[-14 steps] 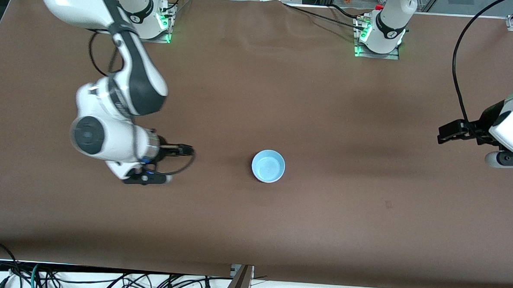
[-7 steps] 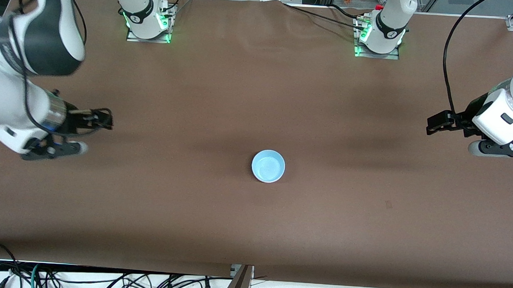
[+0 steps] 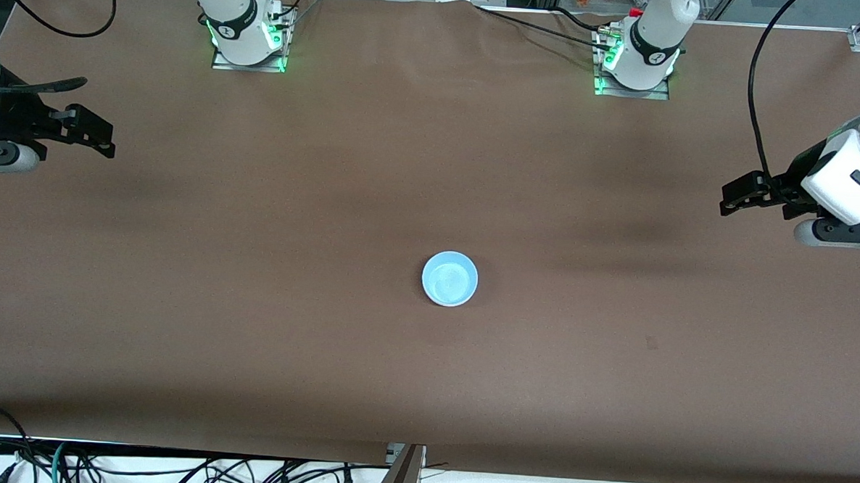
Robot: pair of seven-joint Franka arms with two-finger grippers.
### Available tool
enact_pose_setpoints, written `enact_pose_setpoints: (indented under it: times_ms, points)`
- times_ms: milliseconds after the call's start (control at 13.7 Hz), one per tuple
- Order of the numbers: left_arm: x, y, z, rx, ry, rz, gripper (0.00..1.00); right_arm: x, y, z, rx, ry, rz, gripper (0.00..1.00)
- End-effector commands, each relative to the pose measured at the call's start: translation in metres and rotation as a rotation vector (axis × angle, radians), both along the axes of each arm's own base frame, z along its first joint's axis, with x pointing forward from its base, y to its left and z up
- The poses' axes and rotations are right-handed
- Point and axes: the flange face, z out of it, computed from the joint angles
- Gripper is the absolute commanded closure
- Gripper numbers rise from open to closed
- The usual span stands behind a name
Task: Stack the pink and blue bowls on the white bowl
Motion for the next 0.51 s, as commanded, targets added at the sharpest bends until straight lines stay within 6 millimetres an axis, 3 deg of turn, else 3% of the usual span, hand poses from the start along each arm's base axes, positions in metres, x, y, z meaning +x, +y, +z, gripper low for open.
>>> enact_pose_setpoints:
  times_ms: [0,219,438]
  points:
    - [-0.024,0.005,0.032,0.021,-0.052,-0.031,0.00,-0.015,-0.001,-0.004,-0.008,0.048,-0.002,0.00]
    - [-0.027,0.000,0.034,0.019,-0.047,-0.065,0.00,-0.013,-0.002,-0.006,-0.002,0.058,-0.004,0.00]
    - [-0.015,0.003,0.012,0.024,-0.022,-0.070,0.00,-0.011,-0.008,-0.002,-0.004,0.064,-0.014,0.00]
